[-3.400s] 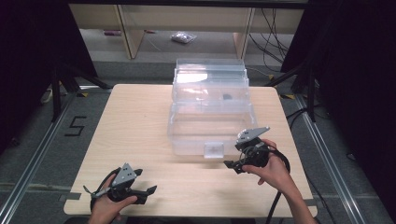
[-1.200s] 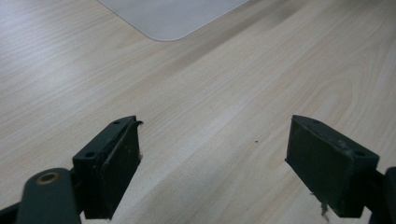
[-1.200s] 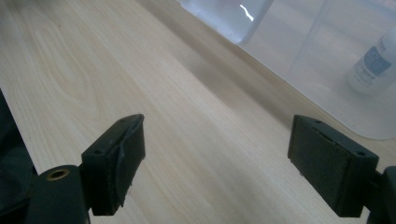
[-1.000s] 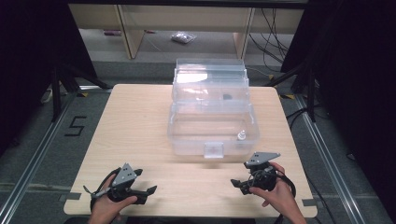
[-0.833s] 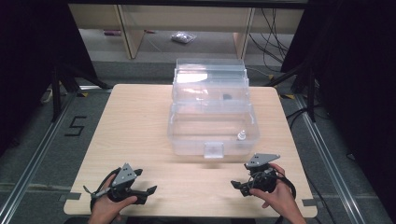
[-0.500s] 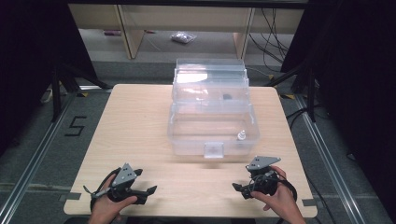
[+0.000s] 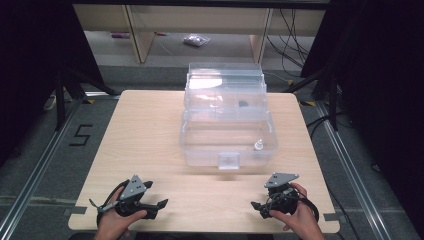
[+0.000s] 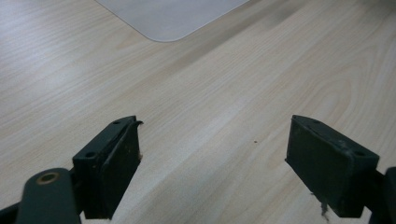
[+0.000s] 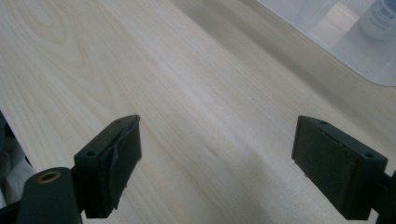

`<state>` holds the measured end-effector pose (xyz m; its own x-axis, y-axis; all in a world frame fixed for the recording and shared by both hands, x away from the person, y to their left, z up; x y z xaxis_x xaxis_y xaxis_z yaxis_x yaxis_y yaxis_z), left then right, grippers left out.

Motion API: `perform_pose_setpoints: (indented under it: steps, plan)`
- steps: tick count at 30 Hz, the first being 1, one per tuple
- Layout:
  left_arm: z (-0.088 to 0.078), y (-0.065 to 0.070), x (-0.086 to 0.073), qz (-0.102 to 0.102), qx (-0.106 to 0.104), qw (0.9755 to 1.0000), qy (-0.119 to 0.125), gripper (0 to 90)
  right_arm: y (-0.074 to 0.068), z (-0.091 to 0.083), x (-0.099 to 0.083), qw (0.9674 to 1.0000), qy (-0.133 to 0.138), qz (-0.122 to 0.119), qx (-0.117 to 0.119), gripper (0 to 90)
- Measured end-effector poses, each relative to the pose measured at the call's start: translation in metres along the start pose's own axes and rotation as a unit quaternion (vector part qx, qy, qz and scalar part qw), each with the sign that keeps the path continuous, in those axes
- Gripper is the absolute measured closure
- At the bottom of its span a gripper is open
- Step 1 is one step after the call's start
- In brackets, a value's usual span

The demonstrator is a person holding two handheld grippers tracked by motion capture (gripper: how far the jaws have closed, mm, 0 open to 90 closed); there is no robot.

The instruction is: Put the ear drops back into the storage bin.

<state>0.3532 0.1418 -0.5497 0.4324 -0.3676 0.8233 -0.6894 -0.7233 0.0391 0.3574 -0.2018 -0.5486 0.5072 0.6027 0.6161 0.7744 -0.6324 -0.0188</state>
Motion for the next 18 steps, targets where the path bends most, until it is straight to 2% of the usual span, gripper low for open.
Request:
perform_pose_setpoints:
  steps: [4, 6, 8, 11, 12, 16, 18]
  plan:
    - [-0.0003, 0.0001, -0.0005, 0.002, -0.002, 1.0, -0.004, 16.9, -0.0017, 0.0016, -0.0008, 1.0, 0.008, 0.002, 0.0, 16.6]
    - [-0.0001, 0.0001, -0.0005, 0.002, -0.001, 1.0, -0.004, 16.9, -0.003, 0.0002, -0.0033, 1.0, -0.003, 0.004, 0.001, 16.6]
    - [-0.0002, 0.0001, -0.0005, 0.001, -0.002, 1.0, -0.004, 16.9, -0.003, 0.0018, -0.0032, 1.0, 0.005, 0.001, -0.001, 16.5]
    - [-0.0002, 0.0001, -0.0005, 0.002, -0.002, 1.0, -0.004, 16.9, -0.0044, 0.0008, -0.0057, 1.0, -0.005, 0.001, 0.002, 16.6]
    - [-0.0002, 0.0002, -0.0005, 0.001, -0.002, 1.0, -0.004, 16.9, -0.0045, -0.0003, -0.0065, 0.9999, -0.007, 0.007, -0.005, 16.6]
    - [-0.0001, 0.0001, -0.0004, 0.002, -0.002, 1.0, -0.004, 16.9, -0.005, 0.0023, -0.0066, 1.0, 0.0, 0.001, 0.002, 16.5]
    - [0.0, 0.0003, -0.0003, 0.002, -0.002, 1.0, -0.003, 16.9, -0.0046, 0.003, -0.0063, 1.0, 0.001, 0.008, -0.003, 16.5]
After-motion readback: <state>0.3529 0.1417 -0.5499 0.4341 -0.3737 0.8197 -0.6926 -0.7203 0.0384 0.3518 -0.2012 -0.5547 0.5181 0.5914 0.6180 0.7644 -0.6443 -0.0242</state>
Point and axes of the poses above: each handheld gripper's, and its own axes: z roughly forward along the jaws, x roughly out of its top, y roughly to its right, the point moved 9 cm from there along z, roughly forward along the jaws, and after that the axes turned 2 degrees about x, right-handed, at the moved point
